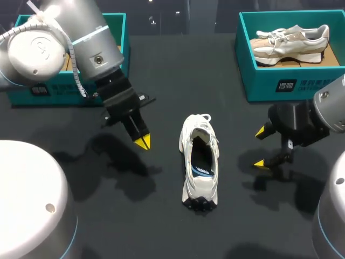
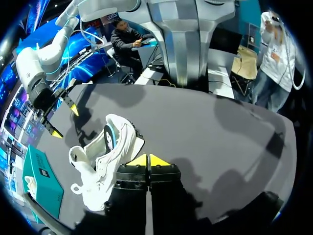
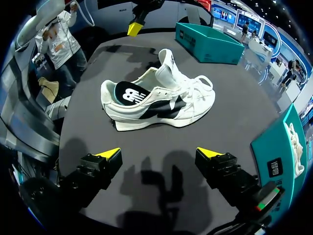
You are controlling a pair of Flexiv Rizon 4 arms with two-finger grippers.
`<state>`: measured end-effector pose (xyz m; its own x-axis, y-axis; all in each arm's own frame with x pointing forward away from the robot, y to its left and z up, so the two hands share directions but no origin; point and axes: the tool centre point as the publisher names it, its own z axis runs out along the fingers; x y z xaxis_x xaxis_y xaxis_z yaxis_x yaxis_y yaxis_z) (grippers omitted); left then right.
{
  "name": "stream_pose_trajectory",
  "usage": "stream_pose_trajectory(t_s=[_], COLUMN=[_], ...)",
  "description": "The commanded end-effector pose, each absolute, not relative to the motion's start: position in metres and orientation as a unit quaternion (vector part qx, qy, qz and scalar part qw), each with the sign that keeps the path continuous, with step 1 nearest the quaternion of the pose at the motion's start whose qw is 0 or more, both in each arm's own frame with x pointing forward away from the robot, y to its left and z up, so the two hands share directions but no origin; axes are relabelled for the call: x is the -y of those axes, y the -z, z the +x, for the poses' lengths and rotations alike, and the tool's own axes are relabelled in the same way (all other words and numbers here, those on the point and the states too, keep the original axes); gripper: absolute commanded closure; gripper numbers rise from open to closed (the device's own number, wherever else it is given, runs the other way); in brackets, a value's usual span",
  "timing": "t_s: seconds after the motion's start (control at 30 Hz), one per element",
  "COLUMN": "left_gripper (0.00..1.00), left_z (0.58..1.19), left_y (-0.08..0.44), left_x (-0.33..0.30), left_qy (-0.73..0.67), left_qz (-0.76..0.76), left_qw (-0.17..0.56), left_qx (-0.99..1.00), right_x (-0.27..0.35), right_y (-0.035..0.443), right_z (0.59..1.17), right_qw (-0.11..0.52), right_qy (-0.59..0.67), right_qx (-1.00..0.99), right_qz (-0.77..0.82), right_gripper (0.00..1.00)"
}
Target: Take the shoe out of the shoebox, open the shoe tongue, remove and reinsert the insole, then place the shoe into the shoebox
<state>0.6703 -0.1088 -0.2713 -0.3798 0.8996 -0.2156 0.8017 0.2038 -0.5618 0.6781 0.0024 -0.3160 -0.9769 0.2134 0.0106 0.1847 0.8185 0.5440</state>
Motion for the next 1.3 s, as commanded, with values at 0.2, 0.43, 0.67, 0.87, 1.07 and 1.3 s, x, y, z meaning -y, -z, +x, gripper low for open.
stream_pose_trajectory(t_s=[0.2,0.43,0.67,0.87,1.07,1.3], left_gripper=[1.0,1.0,1.0,1.0,1.0,1.0], left_z=[0.672,0.682,0.682,0.69,0.693,0.693], left_y=[0.256,0.245,0.245,0.248,0.252,0.252], left_x=[0.131,0.157,0.157,0.177,0.202,0.202], left_qy=[-0.225,-0.192,-0.192,-0.164,-0.14,-0.14], left_qz=[-0.615,-0.722,-0.722,-0.749,-0.784,-0.784], left_qw=[0.089,0.082,0.082,0.073,0.055,0.055], left_qx=[0.751,0.66,0.66,0.638,0.603,0.603], right_x=[0.038,0.053,0.053,0.053,0.053,0.053], right_y=[0.309,0.306,0.306,0.306,0.306,0.306], right_z=[0.674,0.677,0.677,0.677,0.677,0.677], right_qw=[0.027,0.03,0.03,0.03,0.03,0.03], right_qy=[-0.262,-0.254,-0.254,-0.254,-0.254,-0.254], right_qx=[-0.954,-0.951,-0.951,-0.951,-0.951,-0.951], right_qz=[0.144,0.174,0.174,0.174,0.174,0.174], right_gripper=[0.0,0.0,0.0,0.0,0.0,0.0])
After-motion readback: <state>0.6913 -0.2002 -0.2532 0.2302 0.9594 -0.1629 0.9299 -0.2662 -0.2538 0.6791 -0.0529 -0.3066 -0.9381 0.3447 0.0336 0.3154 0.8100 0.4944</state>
